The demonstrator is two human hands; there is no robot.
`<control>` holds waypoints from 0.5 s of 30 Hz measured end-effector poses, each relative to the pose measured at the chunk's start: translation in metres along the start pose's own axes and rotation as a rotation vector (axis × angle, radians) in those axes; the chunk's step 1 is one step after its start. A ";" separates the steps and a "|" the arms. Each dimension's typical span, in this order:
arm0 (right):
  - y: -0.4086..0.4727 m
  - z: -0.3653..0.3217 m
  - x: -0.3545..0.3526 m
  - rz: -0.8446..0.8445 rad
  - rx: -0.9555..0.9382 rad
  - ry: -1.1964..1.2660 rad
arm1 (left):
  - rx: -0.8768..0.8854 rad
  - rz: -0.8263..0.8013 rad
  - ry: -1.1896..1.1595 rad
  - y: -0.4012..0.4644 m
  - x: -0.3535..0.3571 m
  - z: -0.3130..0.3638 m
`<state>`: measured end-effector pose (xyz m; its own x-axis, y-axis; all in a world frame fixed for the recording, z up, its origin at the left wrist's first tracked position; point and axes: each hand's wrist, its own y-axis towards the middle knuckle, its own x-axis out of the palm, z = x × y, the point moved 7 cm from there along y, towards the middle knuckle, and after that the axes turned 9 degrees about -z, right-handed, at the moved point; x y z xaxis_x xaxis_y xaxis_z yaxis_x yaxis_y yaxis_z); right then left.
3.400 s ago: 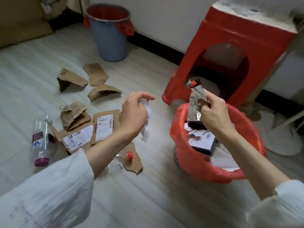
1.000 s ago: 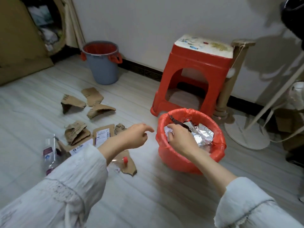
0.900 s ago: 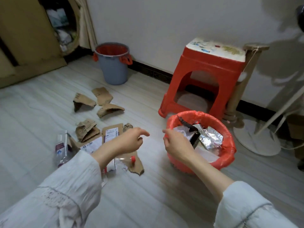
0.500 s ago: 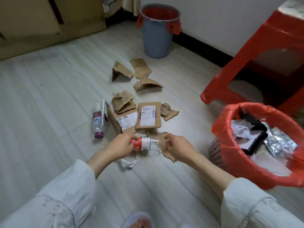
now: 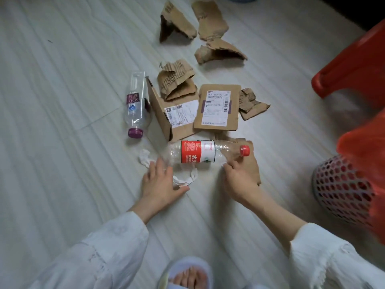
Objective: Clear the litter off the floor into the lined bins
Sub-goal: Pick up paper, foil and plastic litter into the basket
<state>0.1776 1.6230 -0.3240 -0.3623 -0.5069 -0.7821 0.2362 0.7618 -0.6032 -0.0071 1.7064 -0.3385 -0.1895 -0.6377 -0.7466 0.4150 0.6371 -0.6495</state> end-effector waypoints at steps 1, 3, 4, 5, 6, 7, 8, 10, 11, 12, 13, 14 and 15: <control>0.002 -0.006 -0.002 0.064 -0.067 -0.021 | 0.021 0.039 0.029 -0.001 0.000 0.004; 0.001 -0.010 0.003 0.030 -0.115 -0.056 | 0.067 0.103 0.058 -0.007 0.002 0.010; -0.001 -0.012 0.003 -0.001 -0.108 -0.072 | 0.093 0.116 0.049 -0.010 0.005 0.014; 0.000 -0.010 0.006 -0.013 -0.103 -0.084 | 0.122 0.120 0.028 -0.014 0.008 0.016; -0.001 -0.008 0.005 0.002 -0.073 -0.088 | 0.149 0.119 -0.006 -0.018 0.011 0.018; -0.004 -0.011 0.001 0.054 -0.079 -0.105 | 0.168 0.117 -0.047 -0.021 0.012 0.018; -0.010 -0.016 0.000 0.114 -0.099 -0.080 | 0.177 0.117 -0.092 -0.024 0.011 0.016; -0.016 -0.026 0.006 0.108 -0.118 -0.138 | 0.192 0.143 -0.182 -0.028 0.004 0.014; -0.017 -0.026 0.011 0.089 -0.099 -0.127 | 0.205 0.167 -0.218 -0.029 0.000 0.014; -0.019 -0.026 0.016 0.070 -0.095 -0.101 | 0.216 0.187 -0.243 -0.031 -0.004 0.014; -0.021 -0.026 0.021 0.059 -0.111 -0.095 | 0.226 0.196 -0.261 -0.032 -0.007 0.014; -0.022 -0.026 0.025 0.078 -0.128 -0.090 | 0.235 0.199 -0.276 -0.033 -0.009 0.015; -0.025 -0.027 0.028 0.094 -0.137 -0.097 | 0.242 0.191 -0.289 -0.034 -0.009 0.016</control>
<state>0.1376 1.6007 -0.3266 -0.2544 -0.4622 -0.8495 0.1375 0.8522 -0.5048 -0.0052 1.6835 -0.3070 0.1540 -0.6351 -0.7569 0.6219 0.6575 -0.4252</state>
